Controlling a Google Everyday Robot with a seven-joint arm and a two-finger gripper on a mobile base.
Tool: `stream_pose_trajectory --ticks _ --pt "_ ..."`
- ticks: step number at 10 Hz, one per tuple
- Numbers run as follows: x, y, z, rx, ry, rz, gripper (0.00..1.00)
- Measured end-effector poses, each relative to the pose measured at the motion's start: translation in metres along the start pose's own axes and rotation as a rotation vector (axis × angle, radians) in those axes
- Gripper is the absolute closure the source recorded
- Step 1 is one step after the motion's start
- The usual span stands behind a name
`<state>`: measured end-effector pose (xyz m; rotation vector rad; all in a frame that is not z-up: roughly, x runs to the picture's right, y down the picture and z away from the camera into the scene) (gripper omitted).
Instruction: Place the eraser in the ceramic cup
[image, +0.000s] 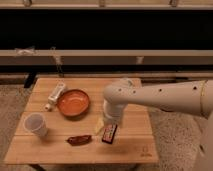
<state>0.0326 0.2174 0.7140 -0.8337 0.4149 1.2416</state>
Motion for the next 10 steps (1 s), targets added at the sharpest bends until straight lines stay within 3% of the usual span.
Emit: stream_pose_trajectory --ticks 2,5,10 --pt "0.017 -0.024 0.027 0.023 0.033 0.088 0.20" --pt "0.011 -0.036 0.053 0.051 0.047 0.141 0.20" --pt "-0.059 -0.025 0.024 0.135 -0.033 0.111 0.20"
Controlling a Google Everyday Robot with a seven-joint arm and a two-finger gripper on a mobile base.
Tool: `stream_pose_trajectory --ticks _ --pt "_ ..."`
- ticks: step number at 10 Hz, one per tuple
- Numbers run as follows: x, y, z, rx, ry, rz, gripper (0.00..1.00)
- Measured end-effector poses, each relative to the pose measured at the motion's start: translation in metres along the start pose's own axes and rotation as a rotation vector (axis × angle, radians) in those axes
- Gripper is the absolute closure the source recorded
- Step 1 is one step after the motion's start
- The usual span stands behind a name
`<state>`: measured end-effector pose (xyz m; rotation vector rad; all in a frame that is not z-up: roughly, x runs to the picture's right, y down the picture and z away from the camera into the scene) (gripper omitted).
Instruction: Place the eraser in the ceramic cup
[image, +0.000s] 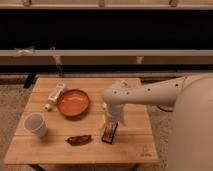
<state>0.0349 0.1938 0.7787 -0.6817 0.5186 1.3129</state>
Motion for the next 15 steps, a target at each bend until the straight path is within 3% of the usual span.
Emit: stream_pose_trajectory --ticks 4,15 --pt "-0.020 -0.006 0.013 0.014 0.002 0.016 0.20" --pt "-0.009 0.007 0.059 -0.056 0.069 0.048 0.23"
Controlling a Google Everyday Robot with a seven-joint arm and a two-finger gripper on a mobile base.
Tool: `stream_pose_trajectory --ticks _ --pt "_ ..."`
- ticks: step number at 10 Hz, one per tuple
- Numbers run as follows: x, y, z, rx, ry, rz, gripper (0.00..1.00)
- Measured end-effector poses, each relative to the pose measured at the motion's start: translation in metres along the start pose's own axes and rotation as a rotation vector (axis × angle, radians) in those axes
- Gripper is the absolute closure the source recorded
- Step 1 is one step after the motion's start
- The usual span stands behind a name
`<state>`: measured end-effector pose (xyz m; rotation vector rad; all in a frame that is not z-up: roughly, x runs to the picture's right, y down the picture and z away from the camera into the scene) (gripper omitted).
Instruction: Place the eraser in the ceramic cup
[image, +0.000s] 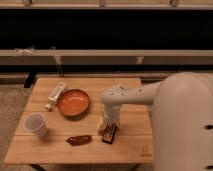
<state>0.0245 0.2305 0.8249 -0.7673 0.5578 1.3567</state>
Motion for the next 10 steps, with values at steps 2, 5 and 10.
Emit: stream_pose_trajectory --ticks 2,5,10 --pt "0.002 -0.002 -0.001 -0.007 -0.004 0.007 0.42" --pt "-0.003 0.007 -0.019 -0.011 -0.041 -0.022 0.72" --pt "-0.021 0.035 -0.034 -0.018 -0.082 -0.125 1.00"
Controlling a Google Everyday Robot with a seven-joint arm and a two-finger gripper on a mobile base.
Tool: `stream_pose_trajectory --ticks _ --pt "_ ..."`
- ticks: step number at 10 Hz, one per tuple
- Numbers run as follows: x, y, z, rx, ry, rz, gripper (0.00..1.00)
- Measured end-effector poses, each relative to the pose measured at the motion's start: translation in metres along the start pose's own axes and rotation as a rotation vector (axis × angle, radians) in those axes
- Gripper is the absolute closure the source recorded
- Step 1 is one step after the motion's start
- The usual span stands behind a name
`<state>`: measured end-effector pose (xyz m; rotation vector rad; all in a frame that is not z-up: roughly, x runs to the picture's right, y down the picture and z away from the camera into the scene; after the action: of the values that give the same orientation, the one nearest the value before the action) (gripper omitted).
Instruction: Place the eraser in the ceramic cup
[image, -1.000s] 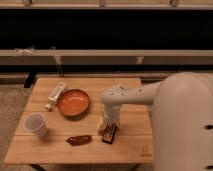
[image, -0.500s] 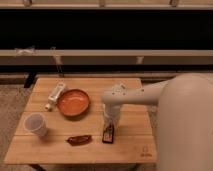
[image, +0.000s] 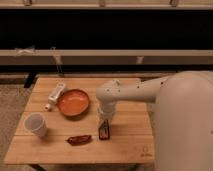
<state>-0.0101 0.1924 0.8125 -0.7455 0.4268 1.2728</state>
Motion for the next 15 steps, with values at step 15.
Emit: stream_pose_trajectory --ticks 15 --pt "-0.095 0.169 -0.139 -0.060 -0.396 -0.503 1.00"
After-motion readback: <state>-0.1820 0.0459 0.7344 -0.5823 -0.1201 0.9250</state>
